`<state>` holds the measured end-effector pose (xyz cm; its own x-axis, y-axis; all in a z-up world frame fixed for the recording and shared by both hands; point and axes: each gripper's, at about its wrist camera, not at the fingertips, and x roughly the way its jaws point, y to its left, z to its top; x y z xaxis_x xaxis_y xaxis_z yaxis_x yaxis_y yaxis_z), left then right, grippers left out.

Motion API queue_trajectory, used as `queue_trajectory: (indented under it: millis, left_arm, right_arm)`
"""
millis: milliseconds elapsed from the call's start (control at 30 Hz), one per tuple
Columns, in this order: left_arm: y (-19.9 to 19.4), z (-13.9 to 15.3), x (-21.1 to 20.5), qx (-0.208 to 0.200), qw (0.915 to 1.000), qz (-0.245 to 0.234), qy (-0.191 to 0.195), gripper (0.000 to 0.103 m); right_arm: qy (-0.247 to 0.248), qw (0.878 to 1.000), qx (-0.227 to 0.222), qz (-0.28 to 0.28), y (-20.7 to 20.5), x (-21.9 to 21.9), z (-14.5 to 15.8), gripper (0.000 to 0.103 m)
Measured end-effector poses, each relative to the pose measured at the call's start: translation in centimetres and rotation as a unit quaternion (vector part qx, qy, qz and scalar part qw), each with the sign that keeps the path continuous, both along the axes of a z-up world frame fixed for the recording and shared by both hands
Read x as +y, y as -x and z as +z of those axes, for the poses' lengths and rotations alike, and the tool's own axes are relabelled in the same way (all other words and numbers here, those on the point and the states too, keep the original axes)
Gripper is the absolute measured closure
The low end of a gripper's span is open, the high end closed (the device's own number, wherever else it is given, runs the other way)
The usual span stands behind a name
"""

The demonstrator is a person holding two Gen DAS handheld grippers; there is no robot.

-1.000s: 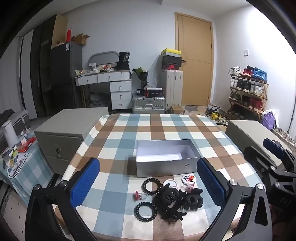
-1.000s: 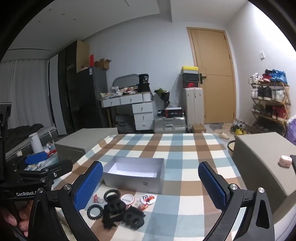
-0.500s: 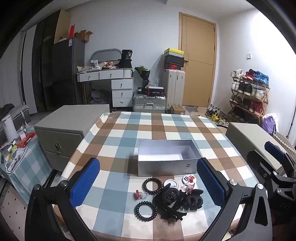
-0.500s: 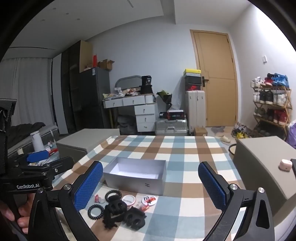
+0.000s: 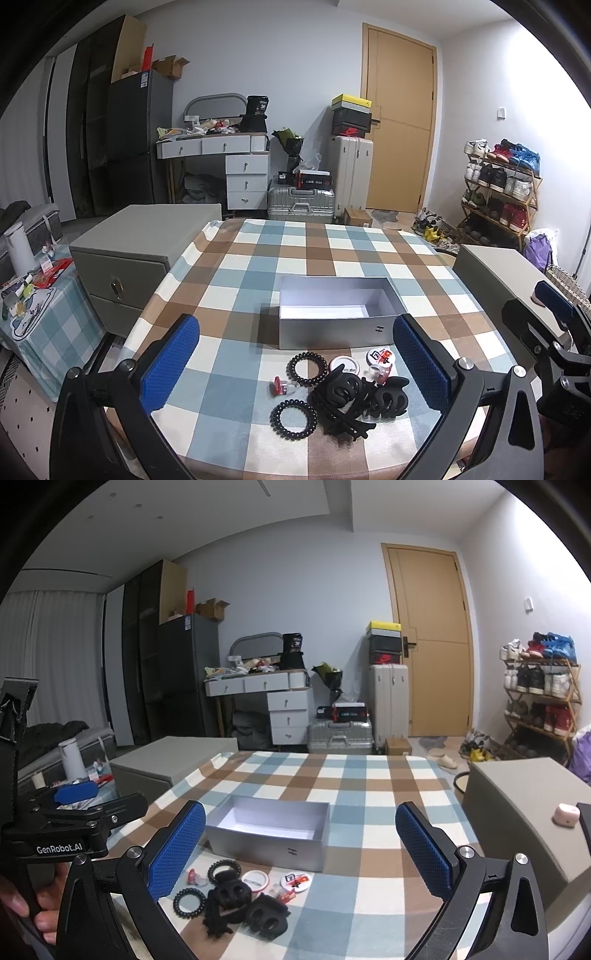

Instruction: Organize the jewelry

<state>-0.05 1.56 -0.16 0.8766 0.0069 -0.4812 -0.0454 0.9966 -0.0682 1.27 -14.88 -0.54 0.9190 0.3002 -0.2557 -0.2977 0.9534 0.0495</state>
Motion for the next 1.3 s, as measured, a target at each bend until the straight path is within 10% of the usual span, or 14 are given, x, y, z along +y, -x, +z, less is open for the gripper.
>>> queue_trajectory:
  millis: [1300]
  left_arm:
    - [-0.2, -0.9, 1.1, 0.014, 0.9999, 0.003, 0.006, 0.001]
  right_arm:
    - [-0.008, 1.0, 0.01, 0.0, -0.3, 0.1, -0.8, 0.0]
